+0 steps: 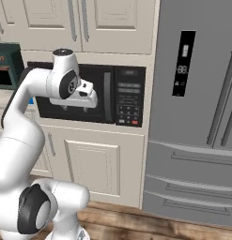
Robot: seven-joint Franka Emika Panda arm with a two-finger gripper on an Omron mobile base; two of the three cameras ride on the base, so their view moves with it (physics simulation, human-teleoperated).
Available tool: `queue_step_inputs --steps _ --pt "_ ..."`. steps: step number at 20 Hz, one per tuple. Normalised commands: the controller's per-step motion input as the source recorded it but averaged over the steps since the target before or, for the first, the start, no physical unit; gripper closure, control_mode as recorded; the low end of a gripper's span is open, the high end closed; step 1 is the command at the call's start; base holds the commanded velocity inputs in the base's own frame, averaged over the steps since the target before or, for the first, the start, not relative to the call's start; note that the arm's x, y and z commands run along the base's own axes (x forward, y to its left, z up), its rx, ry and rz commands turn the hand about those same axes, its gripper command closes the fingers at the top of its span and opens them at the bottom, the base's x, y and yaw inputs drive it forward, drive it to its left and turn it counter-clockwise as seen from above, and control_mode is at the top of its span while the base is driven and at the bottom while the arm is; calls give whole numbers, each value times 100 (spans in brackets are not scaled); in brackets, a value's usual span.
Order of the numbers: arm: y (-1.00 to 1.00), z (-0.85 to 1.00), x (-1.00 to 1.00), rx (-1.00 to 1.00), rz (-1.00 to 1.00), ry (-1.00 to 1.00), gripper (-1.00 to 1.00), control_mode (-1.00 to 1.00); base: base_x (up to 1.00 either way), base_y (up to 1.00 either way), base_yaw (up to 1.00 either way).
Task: Pick the hotdog bun from the counter and place it in the microwave. Then turn on the microwave.
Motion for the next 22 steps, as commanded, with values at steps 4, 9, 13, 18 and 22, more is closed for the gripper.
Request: queue_step_inputs --steps 4,9,13,18,22 --pt "0 0 0 0 0 0 -100 100 -5 -1 0" --pt "-18 0 4 0 0 -1 -100 -100 0 0 0" --pt "-36 -2 33 0 0 -8 -100 -100 0 0 0" --pt "-15 -14 60 0 0 -12 -100 -100 0 0 0" --pt "-12 -17 75 0 0 -11 -100 -100 0 0 0"
